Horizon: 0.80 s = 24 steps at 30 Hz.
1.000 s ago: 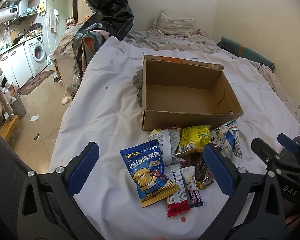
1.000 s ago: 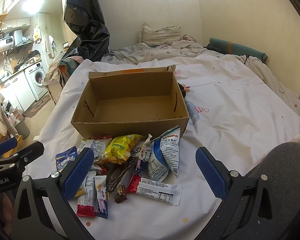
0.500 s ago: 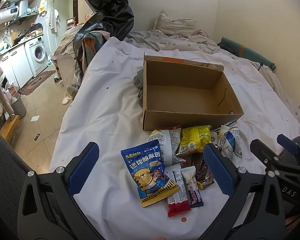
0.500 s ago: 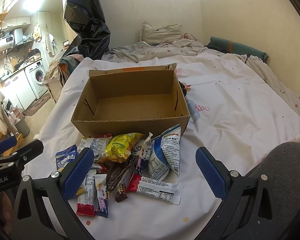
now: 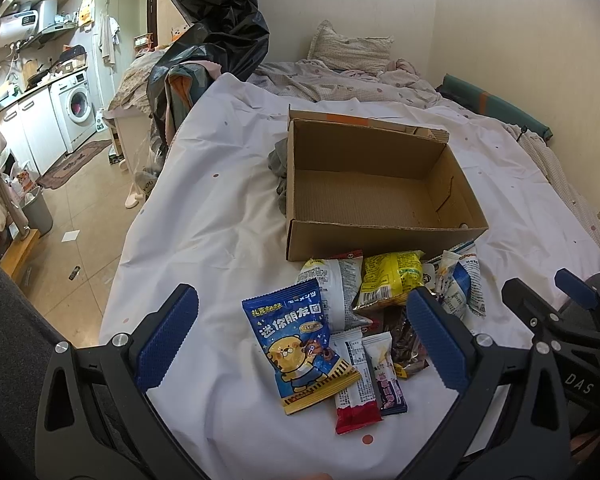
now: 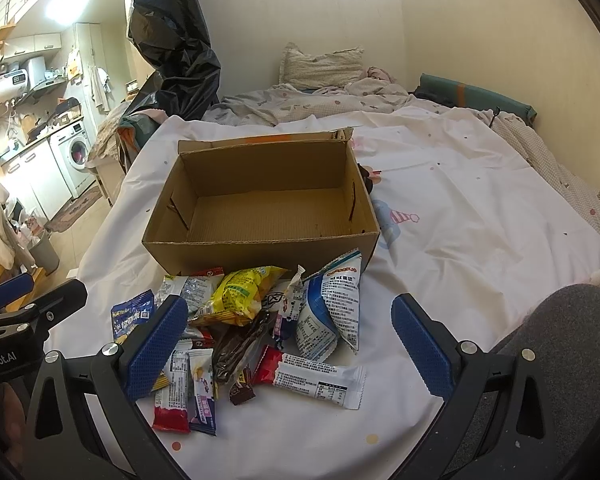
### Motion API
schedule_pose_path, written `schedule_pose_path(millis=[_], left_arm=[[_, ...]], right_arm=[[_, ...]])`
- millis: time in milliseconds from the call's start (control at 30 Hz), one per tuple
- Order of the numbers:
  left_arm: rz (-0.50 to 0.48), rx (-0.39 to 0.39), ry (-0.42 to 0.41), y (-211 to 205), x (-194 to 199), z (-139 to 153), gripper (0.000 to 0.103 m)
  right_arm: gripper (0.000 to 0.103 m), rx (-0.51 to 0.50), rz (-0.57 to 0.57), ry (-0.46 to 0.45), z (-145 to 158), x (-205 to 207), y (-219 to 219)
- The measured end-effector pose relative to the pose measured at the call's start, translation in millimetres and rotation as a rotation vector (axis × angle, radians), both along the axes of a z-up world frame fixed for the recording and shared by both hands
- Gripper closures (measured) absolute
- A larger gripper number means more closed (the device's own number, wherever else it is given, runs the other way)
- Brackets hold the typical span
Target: Organize snacks
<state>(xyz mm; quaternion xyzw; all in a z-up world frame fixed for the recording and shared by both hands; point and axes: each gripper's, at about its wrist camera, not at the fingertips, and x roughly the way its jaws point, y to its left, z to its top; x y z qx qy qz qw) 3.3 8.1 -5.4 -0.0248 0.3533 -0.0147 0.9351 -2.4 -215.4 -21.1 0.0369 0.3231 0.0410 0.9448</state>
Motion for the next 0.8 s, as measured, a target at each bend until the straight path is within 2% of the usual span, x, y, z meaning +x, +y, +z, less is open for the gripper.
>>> schedule_pose_path(millis=[800], left_arm=[[0.002,0.000,0.001,0.0,0.4,0.3,0.000]], right_arm=[[0.000,0.005,0.002,0.002,0.5,0.7,-2.3]])
